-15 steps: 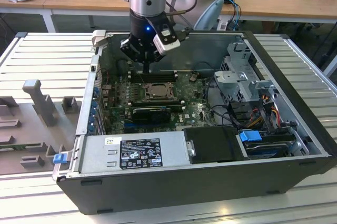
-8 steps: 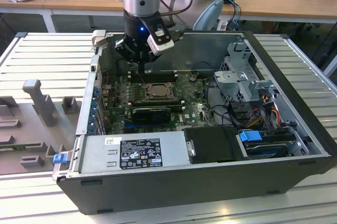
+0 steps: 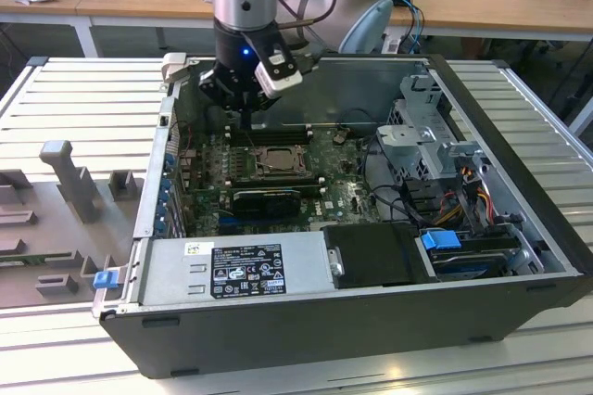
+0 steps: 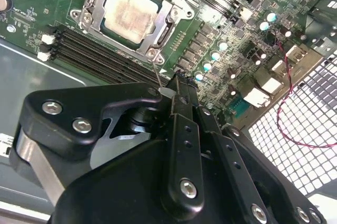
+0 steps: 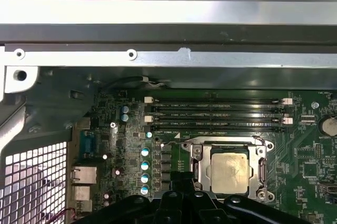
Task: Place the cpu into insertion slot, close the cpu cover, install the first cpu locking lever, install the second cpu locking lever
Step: 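Install the first cpu locking lever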
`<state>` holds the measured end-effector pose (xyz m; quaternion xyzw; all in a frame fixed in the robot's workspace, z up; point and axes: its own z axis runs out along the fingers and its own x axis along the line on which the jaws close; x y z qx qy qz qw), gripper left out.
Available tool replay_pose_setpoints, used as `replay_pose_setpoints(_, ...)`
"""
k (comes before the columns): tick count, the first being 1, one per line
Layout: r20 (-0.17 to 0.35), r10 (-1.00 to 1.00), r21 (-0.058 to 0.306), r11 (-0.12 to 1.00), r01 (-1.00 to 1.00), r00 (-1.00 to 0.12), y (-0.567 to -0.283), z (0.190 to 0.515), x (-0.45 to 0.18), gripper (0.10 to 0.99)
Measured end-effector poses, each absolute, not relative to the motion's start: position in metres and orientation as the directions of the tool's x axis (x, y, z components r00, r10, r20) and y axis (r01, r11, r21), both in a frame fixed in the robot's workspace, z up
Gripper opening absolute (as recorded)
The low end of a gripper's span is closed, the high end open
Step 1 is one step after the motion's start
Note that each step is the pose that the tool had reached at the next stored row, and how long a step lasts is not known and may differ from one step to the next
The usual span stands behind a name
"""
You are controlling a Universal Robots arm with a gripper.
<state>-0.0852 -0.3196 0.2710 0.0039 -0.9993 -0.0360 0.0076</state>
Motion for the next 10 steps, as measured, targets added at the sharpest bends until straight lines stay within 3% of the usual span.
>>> replay_pose_setpoints(10,0.015,-0.008,0.072,0.997,-0.007,-1.0,-0.3195,0.2702,-0.0887,0.106)
